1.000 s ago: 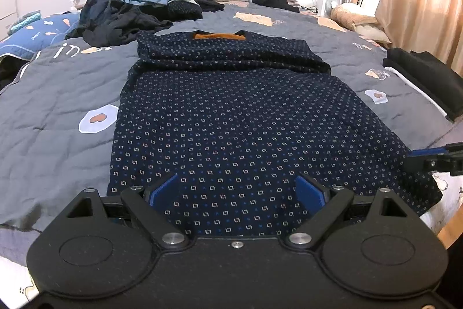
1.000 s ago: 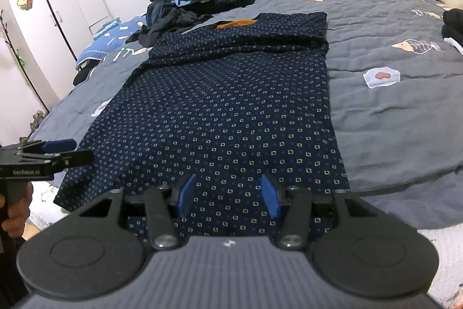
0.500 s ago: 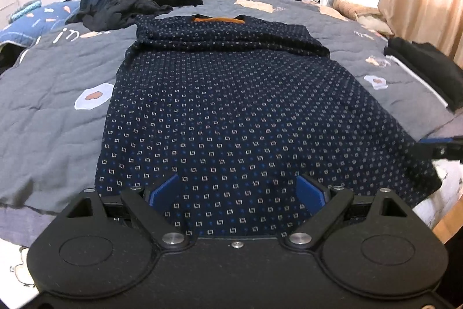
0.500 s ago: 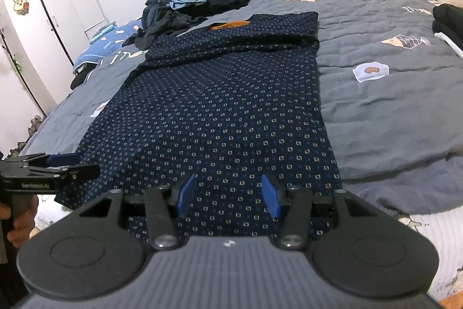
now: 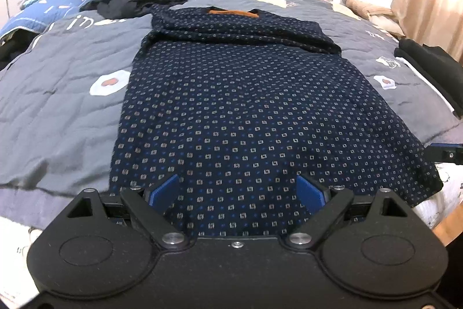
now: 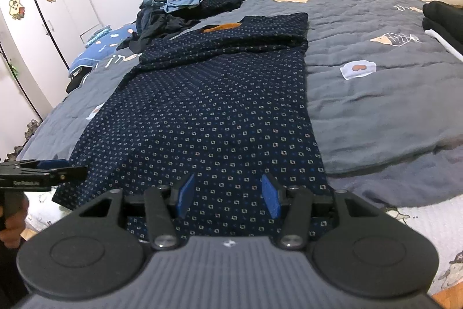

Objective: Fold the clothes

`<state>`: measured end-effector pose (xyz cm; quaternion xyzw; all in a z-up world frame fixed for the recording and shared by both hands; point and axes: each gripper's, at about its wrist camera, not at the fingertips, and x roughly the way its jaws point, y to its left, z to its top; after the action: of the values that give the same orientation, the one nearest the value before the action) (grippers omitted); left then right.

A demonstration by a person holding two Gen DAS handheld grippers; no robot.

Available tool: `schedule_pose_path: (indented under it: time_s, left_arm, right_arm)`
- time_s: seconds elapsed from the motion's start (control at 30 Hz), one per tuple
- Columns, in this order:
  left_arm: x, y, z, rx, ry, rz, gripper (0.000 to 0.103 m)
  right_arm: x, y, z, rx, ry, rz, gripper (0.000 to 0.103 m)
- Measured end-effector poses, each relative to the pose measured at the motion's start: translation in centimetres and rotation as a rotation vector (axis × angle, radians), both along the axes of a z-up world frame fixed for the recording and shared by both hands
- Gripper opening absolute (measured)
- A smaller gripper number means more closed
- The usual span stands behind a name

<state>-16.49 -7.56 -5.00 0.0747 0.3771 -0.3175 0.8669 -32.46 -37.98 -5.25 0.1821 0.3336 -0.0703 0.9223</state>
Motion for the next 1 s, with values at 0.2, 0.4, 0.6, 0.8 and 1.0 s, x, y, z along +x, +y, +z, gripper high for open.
schedule_pose_path:
  time_s: [0.2,0.4,0.6,0.8,1.0]
  left_arm:
    - [0.8,2.3,1.1,0.007,0.043,0.058,0.087]
    - [2.8,4.6,1.6,0.072,0.095,0.144,0.086]
    - [3.4,5.2,1.4,0.155,0.140,0.187,0.077]
    - [3.7,5.7,0.6,0.175,0.191,0.189,0.056]
    - [4.3,6.4,-0.1,0.188,0.233,0.220,0.044]
  right_arm:
    - [-1.2,-0.4,-0.5,0.007,0.025,-0.034,0.051]
    - [-2.5,-1.7,-0.6,0.011,0.036,-0.107,0.051]
    - [-3.1,-3.2,-1.4,0.009,0.090,-0.190,0.051]
    - [-3.2,-3.7,-1.9,0.033,0.108,-0.202,0.051]
    - [-3.5,-4.4,-2.3,0.054,0.135,-0.235,0.051]
